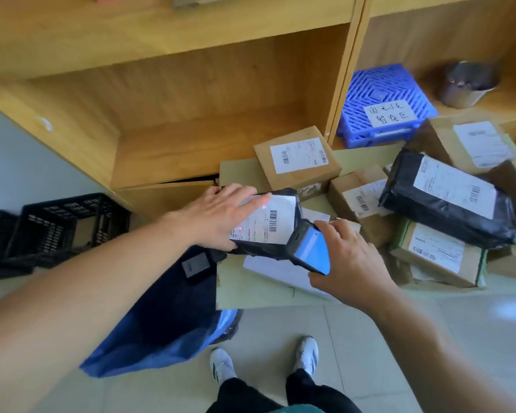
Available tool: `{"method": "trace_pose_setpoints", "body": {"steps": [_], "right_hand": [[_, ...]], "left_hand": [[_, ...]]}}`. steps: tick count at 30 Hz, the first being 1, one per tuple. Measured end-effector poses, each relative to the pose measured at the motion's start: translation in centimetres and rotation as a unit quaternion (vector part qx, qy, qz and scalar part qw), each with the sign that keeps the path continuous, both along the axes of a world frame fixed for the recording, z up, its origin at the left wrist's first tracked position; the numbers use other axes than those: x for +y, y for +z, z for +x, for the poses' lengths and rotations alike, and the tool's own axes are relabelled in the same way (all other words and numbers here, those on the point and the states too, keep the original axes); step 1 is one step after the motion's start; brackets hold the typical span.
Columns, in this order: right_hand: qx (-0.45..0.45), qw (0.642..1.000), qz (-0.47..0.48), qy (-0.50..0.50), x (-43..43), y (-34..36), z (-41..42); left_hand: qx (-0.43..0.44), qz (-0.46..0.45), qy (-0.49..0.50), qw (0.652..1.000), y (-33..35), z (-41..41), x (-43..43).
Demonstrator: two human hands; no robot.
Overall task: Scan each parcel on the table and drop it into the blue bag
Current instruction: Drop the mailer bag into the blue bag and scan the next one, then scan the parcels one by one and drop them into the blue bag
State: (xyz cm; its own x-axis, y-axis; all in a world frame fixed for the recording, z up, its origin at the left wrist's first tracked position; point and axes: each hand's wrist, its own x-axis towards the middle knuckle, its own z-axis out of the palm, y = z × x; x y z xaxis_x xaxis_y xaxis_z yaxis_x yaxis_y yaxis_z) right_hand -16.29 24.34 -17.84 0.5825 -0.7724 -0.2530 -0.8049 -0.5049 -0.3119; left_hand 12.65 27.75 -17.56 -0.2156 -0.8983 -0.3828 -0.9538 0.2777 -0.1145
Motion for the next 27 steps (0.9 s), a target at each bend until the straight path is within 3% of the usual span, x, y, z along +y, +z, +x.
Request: {"method": "trace_pose_setpoints", "body": {"steps": [20,27], "right_hand": [[0.095,0.992,-0.064,0.047,5.7,0.0,14.2],[-0.029,0.997,0.061,-0.045,9.6,-2.3,20.0]], "left_hand": [[0.013,0.010,0.027,1.000,-1.3,14.8,8.1],[0.076,0.001,0.060,0.995,-5.7,20.6,14.4]]}}
